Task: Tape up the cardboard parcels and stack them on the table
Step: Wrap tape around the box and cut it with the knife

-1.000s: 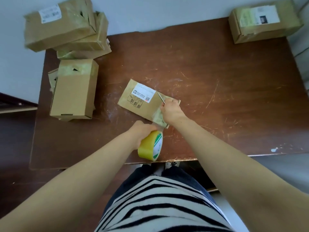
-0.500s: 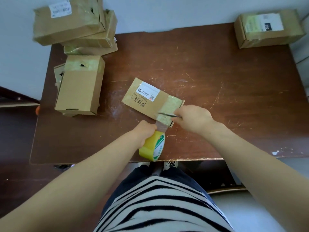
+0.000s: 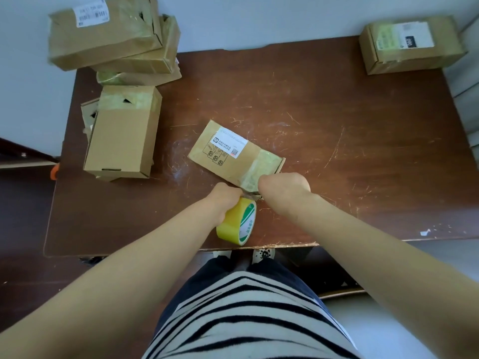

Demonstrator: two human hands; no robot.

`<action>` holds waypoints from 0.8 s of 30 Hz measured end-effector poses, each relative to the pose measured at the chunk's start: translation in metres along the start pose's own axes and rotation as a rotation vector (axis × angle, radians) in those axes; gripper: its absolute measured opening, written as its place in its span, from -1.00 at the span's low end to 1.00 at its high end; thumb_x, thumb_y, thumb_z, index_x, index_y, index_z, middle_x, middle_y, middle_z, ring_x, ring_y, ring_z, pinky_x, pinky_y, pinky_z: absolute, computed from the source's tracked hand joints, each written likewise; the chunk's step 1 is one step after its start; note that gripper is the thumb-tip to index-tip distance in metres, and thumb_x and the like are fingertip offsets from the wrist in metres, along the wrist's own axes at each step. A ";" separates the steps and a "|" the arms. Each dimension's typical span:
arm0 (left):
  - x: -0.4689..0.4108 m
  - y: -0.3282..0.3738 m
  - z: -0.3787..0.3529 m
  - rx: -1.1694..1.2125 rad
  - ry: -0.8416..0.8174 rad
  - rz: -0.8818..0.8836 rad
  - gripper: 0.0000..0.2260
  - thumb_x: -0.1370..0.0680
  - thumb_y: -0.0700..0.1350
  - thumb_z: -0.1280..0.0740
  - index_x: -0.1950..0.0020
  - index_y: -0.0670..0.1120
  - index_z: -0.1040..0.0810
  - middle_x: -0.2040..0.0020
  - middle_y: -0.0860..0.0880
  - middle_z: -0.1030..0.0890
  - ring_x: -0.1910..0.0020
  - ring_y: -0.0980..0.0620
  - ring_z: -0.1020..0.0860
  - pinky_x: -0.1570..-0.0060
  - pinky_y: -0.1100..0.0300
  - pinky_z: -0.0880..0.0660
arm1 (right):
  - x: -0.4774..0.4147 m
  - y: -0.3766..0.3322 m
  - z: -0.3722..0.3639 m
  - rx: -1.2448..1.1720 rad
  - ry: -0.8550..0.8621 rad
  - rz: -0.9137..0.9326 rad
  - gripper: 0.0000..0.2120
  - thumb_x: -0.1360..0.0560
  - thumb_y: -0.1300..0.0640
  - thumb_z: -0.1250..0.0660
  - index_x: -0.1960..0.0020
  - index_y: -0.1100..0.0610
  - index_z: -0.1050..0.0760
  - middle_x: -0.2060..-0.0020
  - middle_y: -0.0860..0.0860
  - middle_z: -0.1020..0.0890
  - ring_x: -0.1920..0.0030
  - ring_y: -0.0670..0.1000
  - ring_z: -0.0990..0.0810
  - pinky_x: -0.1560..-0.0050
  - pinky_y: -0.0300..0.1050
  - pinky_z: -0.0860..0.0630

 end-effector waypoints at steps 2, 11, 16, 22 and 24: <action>0.000 0.000 0.002 -0.001 0.004 -0.001 -0.94 -0.51 -0.23 -0.34 0.09 -0.21 -0.49 0.25 -0.12 -0.54 0.31 -0.05 -0.51 0.30 0.18 -0.46 | 0.000 0.004 -0.002 -0.019 0.032 -0.004 -0.75 -0.42 0.44 -0.23 0.08 0.13 -0.29 0.37 -0.01 -0.37 0.43 -0.01 -0.32 0.49 -0.16 -0.19; -0.003 0.001 0.001 -0.030 -0.004 0.002 -0.92 -0.55 -0.18 -0.32 0.09 -0.17 -0.46 0.18 -0.13 -0.56 0.26 -0.06 -0.53 0.28 0.16 -0.46 | 0.013 0.078 -0.024 -0.585 -0.034 -0.111 -0.79 -0.59 0.02 -0.19 0.12 0.05 -0.54 0.29 -0.03 -0.61 0.34 -0.07 -0.54 0.35 -0.16 -0.45; -0.002 0.001 0.002 -0.060 -0.003 -0.001 -0.85 -0.54 -0.18 -0.33 0.20 -0.11 -0.41 0.24 -0.10 -0.52 0.31 -0.02 -0.50 0.36 0.21 -0.42 | 0.019 0.154 -0.051 -0.933 0.265 -0.494 -0.77 -0.60 0.20 -0.13 -0.10 0.21 -0.54 0.13 0.16 -0.61 0.15 0.15 -0.57 0.15 -0.04 -0.49; -0.001 0.001 0.001 -0.068 -0.010 0.014 -0.87 -0.54 -0.19 -0.32 0.20 -0.11 -0.45 0.27 -0.09 -0.54 0.34 -0.02 -0.51 0.43 0.23 -0.40 | 0.016 0.082 -0.003 -0.669 0.619 -0.135 -0.62 -0.62 0.21 -0.15 -0.43 0.20 -0.34 -0.41 0.16 -0.35 -0.41 0.19 -0.25 -0.41 -0.05 -0.13; -0.002 0.002 0.000 -0.067 -0.011 0.005 -0.95 -0.54 -0.18 -0.33 0.11 -0.14 -0.50 0.22 -0.10 -0.56 0.28 -0.04 -0.53 0.36 0.20 -0.44 | 0.004 0.030 0.005 -0.690 0.561 0.131 -0.61 -0.63 0.20 -0.13 -0.45 0.19 -0.30 -0.45 0.12 -0.32 -0.47 0.11 -0.19 -0.45 -0.14 -0.03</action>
Point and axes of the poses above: each hand's wrist, its own x-axis away from the middle knuckle, its own z-axis out of the back of the hand, y = z × x, the point moved 10 cm from there along -x, towards the middle knuckle
